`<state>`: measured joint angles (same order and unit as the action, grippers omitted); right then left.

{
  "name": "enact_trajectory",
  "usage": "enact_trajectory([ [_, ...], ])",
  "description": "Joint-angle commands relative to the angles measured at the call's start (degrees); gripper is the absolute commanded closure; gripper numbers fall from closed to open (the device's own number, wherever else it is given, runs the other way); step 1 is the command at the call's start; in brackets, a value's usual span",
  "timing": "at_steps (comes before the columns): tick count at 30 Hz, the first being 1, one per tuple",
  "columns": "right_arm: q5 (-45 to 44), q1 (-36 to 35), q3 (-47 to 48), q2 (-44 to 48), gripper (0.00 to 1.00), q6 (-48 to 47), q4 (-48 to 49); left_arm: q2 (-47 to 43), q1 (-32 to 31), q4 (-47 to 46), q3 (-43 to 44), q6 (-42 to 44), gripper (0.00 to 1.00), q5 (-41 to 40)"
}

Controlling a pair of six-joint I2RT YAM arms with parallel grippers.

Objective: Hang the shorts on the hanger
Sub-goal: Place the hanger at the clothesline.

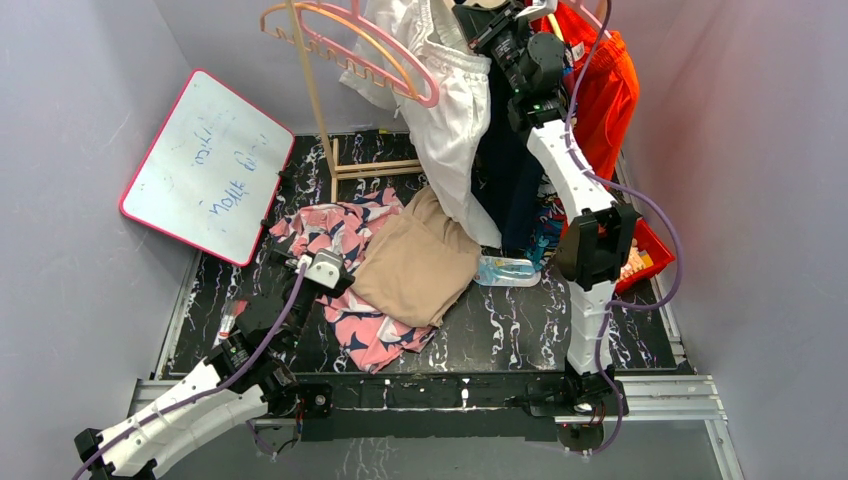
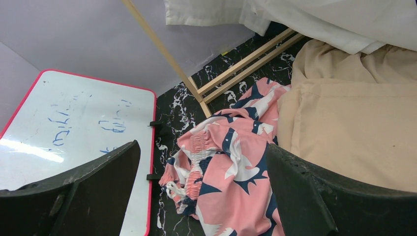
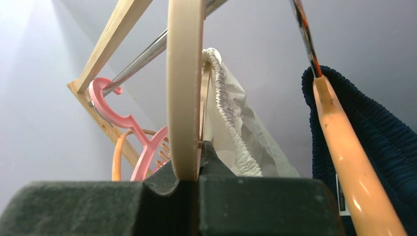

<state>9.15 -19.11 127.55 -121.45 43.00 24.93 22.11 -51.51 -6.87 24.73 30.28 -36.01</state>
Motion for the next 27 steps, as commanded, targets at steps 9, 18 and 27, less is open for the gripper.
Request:
enact_trajectory([
  [9,2.3,0.1,-13.1,14.2,1.0,-2.4,6.9,20.7,0.4,-0.5,19.8,-9.1,0.02,-0.6],
  [18,3.5,0.1,-23.7,22.1,1.0,-6.3,3.9,43.4,15.5,13.1,50.8,-28.2,0.02,14.8],
  [27,2.6,0.1,-35.6,30.9,1.0,-10.5,3.5,50.0,34.7,13.4,43.6,-53.7,0.03,28.2],
])
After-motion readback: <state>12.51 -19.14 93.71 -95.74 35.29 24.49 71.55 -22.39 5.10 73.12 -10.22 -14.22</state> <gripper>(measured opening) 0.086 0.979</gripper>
